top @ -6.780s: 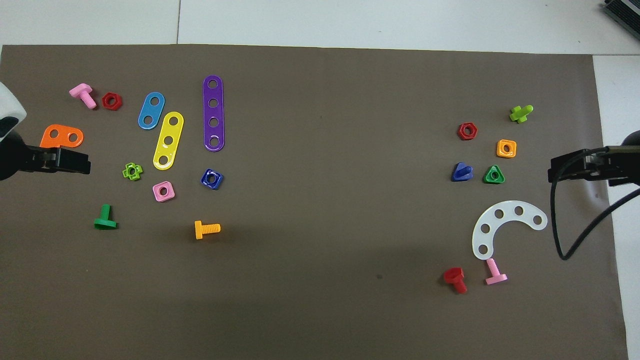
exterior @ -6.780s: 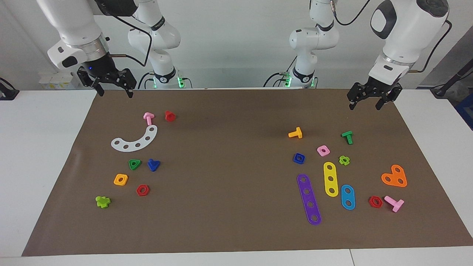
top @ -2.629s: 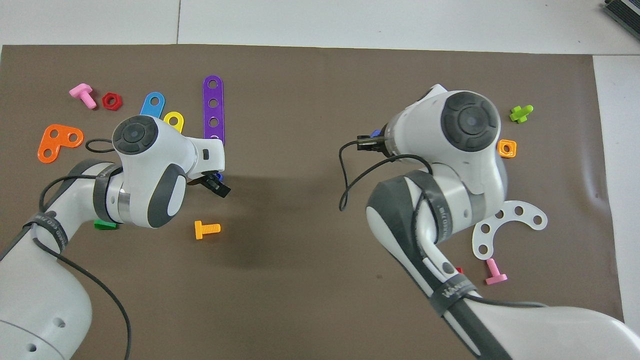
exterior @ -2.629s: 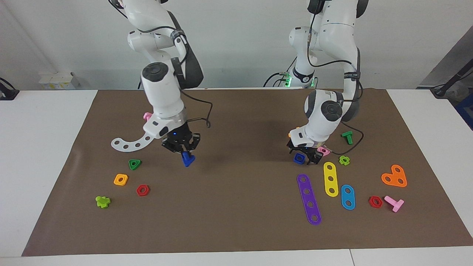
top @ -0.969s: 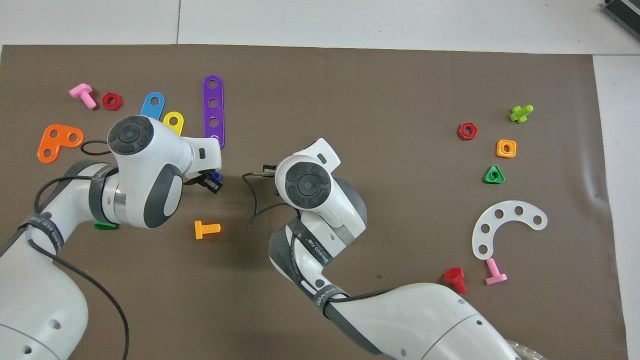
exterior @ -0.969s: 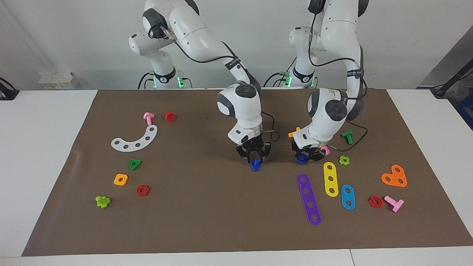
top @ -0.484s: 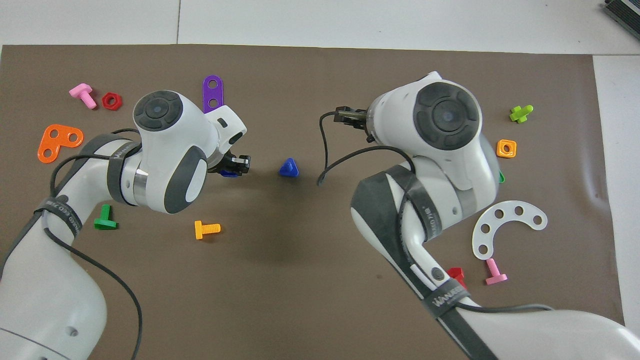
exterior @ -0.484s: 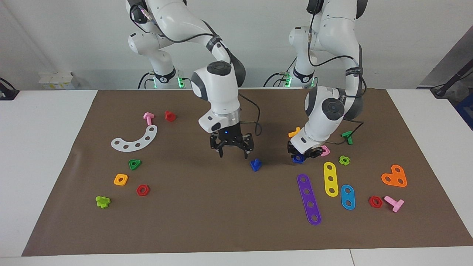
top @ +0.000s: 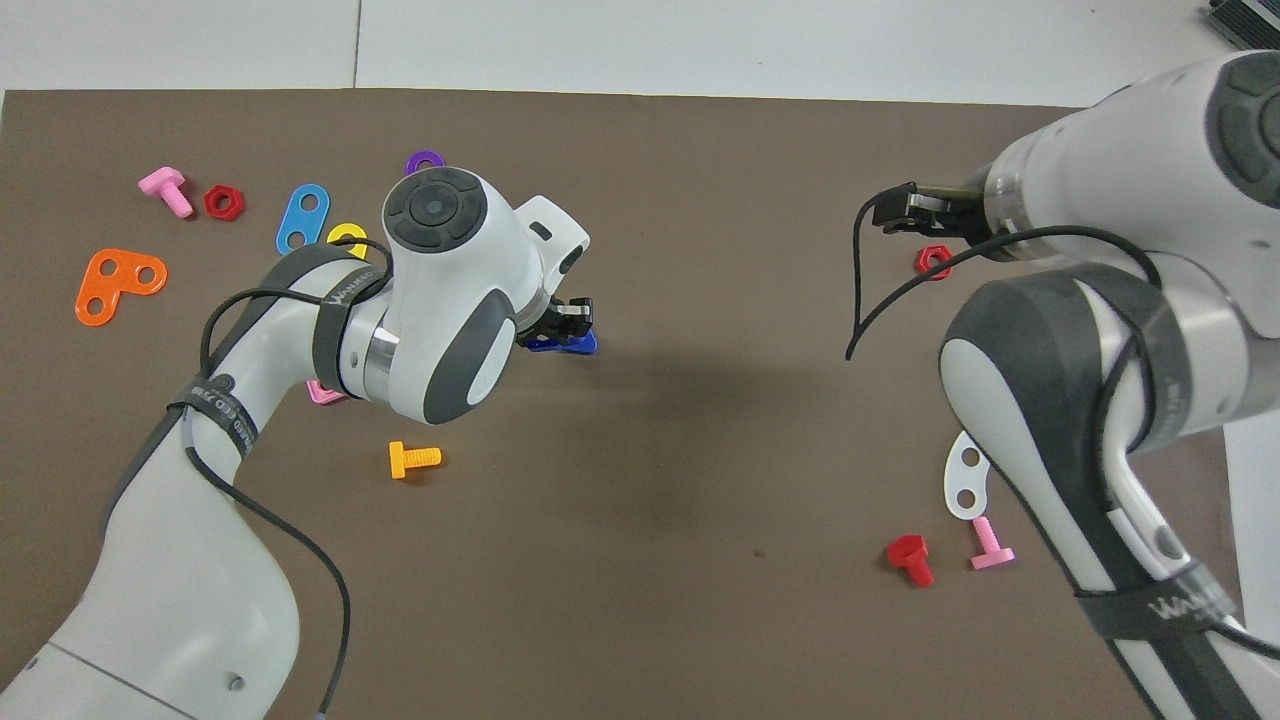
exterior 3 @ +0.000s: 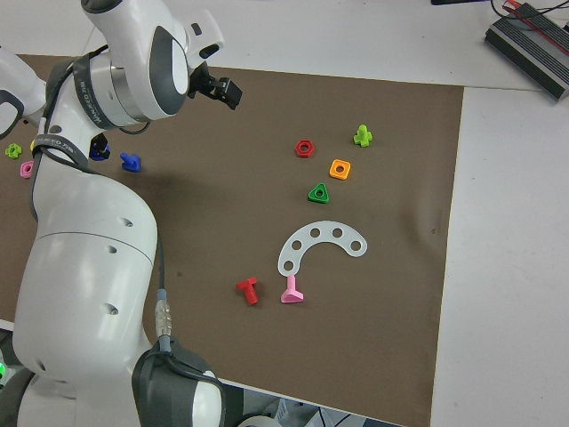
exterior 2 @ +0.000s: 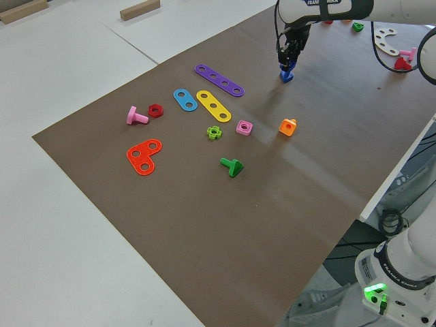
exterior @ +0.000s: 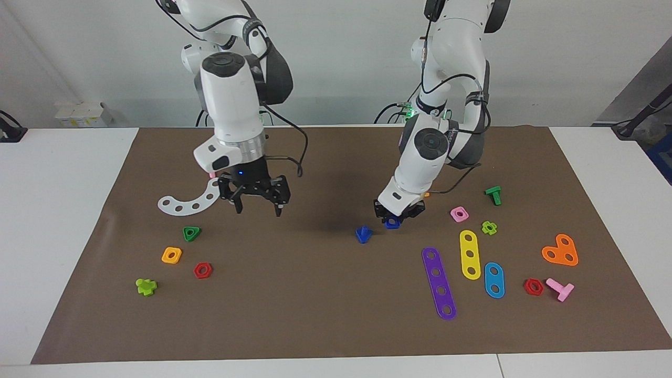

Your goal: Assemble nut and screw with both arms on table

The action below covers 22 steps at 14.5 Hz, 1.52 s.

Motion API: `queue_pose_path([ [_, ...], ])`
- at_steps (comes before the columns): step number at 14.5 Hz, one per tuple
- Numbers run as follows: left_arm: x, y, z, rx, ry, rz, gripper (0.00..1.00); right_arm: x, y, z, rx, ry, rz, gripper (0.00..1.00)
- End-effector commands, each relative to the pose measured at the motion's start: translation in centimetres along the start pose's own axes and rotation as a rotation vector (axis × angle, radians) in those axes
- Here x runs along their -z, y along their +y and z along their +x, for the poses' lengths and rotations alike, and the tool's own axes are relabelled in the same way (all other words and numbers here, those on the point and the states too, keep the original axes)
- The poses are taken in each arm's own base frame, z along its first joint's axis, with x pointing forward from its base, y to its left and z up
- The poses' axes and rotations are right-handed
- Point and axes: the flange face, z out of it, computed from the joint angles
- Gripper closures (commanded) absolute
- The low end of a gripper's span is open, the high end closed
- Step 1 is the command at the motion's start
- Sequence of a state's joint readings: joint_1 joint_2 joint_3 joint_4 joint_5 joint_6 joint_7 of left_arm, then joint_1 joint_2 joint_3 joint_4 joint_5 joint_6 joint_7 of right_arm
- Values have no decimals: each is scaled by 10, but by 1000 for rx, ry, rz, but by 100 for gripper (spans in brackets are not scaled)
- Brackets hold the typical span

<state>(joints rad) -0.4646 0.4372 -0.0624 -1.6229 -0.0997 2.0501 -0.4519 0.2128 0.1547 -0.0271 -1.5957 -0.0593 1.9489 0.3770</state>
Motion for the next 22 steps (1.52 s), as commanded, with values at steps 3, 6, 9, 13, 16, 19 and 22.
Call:
queue_pose_path([
  [3,-9,27,5,25,-10,-12,90,63,61,-15,2,-54,21,0],
  [6,-16,28,7,27,-1,-14,90,90,101,-22,-35,-109,18,0],
  [9,-21,27,6,26,0,-6,91,86,118,-35,9,-209,-1,0],
  [13,-30,26,5,30,16,-12,91,73,109,-42,28,-203,5,0],
  [16,-41,24,4,38,18,-9,92,69,109,-46,31,-199,5,0],
  [19,-55,29,-1,24,18,0,93,71,105,-44,62,-204,-9,0],
  [22,-71,27,0,10,24,24,93,73,105,-43,62,-214,-12,0],
])
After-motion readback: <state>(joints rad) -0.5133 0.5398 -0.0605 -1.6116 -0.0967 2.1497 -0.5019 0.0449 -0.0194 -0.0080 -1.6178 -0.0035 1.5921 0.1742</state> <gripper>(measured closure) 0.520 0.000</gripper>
